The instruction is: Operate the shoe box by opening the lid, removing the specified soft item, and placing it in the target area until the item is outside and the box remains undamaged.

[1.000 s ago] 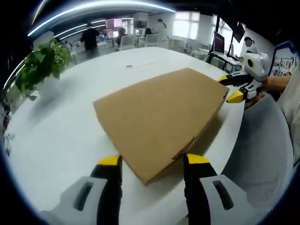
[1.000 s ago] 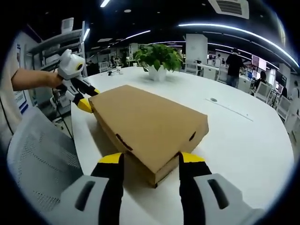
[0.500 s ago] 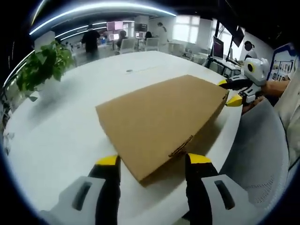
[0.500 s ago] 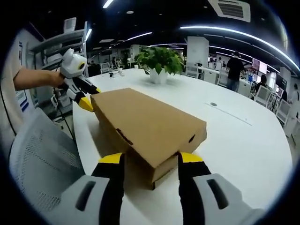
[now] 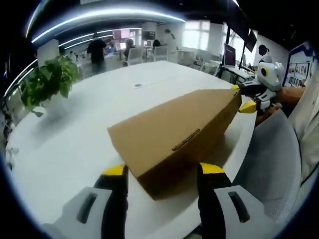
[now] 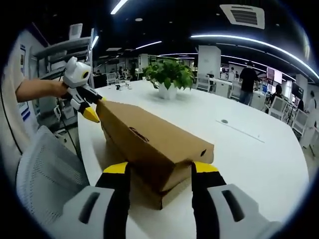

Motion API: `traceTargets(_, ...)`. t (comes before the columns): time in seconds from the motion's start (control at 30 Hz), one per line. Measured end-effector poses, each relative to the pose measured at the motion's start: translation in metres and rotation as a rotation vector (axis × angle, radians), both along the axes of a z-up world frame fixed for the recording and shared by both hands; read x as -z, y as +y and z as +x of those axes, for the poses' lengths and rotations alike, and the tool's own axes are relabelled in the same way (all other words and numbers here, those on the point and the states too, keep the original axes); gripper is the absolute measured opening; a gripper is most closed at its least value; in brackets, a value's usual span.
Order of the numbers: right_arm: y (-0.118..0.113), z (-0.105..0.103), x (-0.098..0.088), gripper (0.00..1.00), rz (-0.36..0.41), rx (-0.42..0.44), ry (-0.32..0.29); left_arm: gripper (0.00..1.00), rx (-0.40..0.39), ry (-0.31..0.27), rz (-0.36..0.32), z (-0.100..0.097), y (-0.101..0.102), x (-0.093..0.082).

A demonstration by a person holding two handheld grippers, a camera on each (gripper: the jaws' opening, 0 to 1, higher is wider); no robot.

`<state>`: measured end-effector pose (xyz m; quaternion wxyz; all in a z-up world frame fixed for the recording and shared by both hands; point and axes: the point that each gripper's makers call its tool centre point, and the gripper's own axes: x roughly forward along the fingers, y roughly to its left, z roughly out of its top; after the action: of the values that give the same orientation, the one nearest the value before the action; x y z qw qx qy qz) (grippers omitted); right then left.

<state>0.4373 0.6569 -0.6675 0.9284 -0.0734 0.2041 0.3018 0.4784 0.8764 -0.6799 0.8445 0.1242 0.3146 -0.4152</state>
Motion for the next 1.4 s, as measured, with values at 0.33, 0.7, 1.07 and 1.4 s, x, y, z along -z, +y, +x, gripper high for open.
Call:
traceTargets(0.33, 0.0, 0.009, -0.019, 0.48, -0.007, -0.015, -0.043, 0.51, -0.014, -0.052, -0.004, 0.009, 0.0, -0.022)
traceTargets(0.7, -0.003, 0.023, -0.036, 0.49, -0.013, -0.021, -0.083, 0.45, -0.043, -0.108, -0.014, 0.025, -0.002, -0.042)
traceTargets(1.07, -0.007, 0.04, -0.046, 0.48, -0.03, -0.027, -0.115, 0.34, -0.086, -0.153, -0.016, 0.047, 0.0, -0.057)
traceTargets(1.4, -0.01, 0.053, -0.053, 0.48, -0.031, -0.025, -0.131, 0.2, -0.144, -0.187, -0.006, 0.07, 0.005, -0.065)
